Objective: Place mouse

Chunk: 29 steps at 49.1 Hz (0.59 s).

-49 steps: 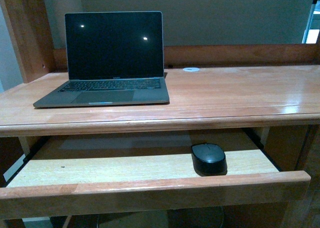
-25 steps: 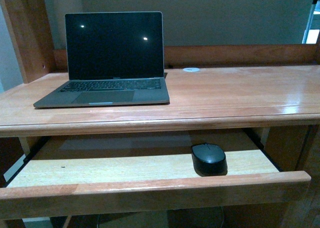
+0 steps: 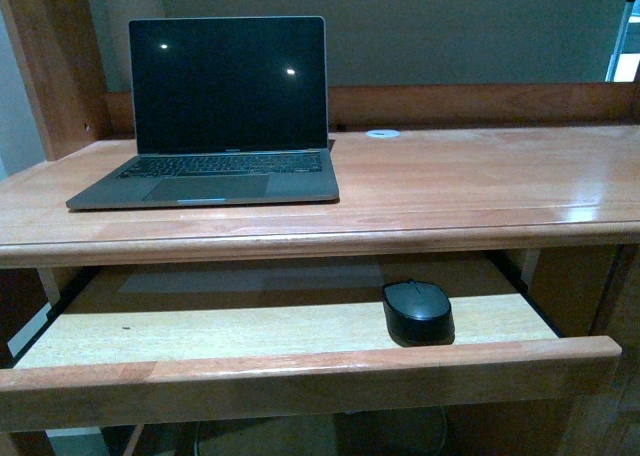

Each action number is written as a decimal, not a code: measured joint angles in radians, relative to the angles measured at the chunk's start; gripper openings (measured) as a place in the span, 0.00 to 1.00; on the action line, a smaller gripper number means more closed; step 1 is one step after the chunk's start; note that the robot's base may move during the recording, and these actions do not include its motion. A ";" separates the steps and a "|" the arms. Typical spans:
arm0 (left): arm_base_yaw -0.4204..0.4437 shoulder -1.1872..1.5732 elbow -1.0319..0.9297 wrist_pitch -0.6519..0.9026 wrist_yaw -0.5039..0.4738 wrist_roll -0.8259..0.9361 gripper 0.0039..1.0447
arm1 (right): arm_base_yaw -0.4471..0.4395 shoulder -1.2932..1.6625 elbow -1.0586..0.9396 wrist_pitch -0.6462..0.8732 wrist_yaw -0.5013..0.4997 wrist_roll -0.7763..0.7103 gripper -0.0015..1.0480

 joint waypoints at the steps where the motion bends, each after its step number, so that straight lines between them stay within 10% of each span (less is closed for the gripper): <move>1: 0.000 -0.009 0.000 -0.009 0.000 0.000 0.01 | 0.000 0.000 0.000 0.000 0.000 0.000 0.94; 29: 0.000 -0.278 0.006 -0.269 0.000 0.000 0.01 | 0.000 0.000 0.000 0.000 -0.001 0.000 0.94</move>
